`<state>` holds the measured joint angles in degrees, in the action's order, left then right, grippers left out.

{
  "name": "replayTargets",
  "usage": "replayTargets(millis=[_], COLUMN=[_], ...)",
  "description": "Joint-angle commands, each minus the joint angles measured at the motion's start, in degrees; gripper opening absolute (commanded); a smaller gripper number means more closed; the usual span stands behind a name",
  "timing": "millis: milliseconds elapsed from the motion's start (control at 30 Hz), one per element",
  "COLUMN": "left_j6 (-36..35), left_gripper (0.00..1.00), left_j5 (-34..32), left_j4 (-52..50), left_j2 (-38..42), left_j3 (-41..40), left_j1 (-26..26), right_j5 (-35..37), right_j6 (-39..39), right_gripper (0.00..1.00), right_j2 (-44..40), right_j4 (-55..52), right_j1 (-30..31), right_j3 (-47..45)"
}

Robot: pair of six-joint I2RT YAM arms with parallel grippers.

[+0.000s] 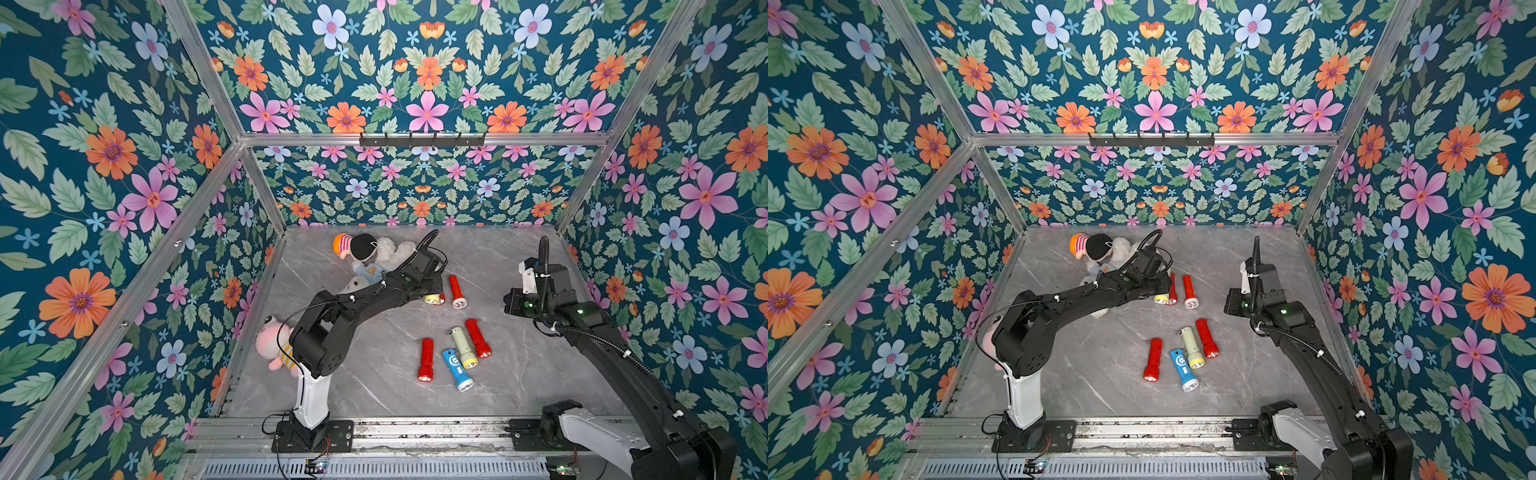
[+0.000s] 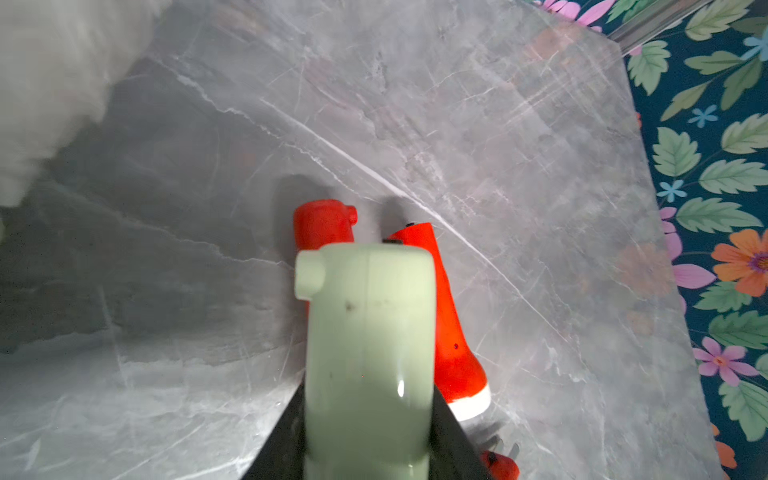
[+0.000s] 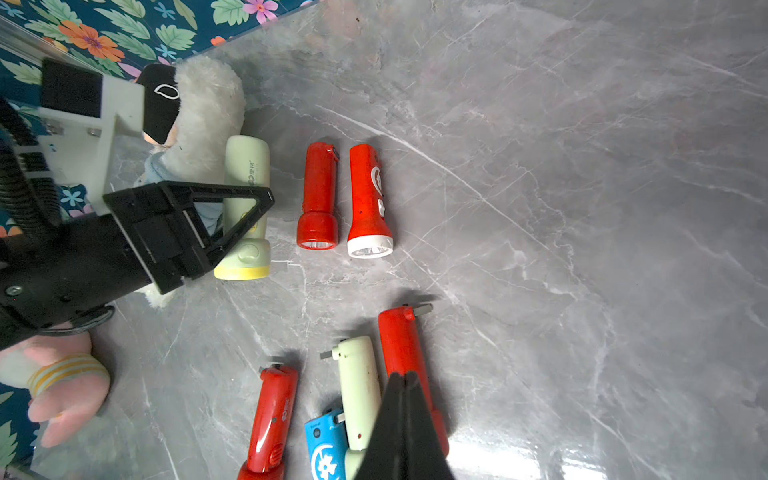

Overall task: Close the plug at the bottom of the flashlight
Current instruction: Place the flashlight at the center of the board.

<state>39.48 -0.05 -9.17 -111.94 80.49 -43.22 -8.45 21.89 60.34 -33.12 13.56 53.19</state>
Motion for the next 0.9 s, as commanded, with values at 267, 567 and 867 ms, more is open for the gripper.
replayTargets(millis=[267,567,867], left_j6=[3.21,2.63,1.66], left_gripper=[0.0,0.0,0.25], left_j5=[-5.35,-4.47,-3.94], left_j4=[-3.46,-4.2,-4.3], left_j2=[-5.28,-8.17,-9.46], left_j3=[1.7,3.22,4.82], left_j1=[0.29,1.14,1.56], right_j5=[-1.3,-2.27,-2.8], right_j6=[0.69,0.79,0.93], right_gripper=[0.0,0.0,0.0], right_j2=[-1.65,-0.61,0.2], right_j4=[-0.28,0.26,0.55], right_j1=[0.06,0.06,0.06], right_j3=[-0.11,-0.11,-0.13])
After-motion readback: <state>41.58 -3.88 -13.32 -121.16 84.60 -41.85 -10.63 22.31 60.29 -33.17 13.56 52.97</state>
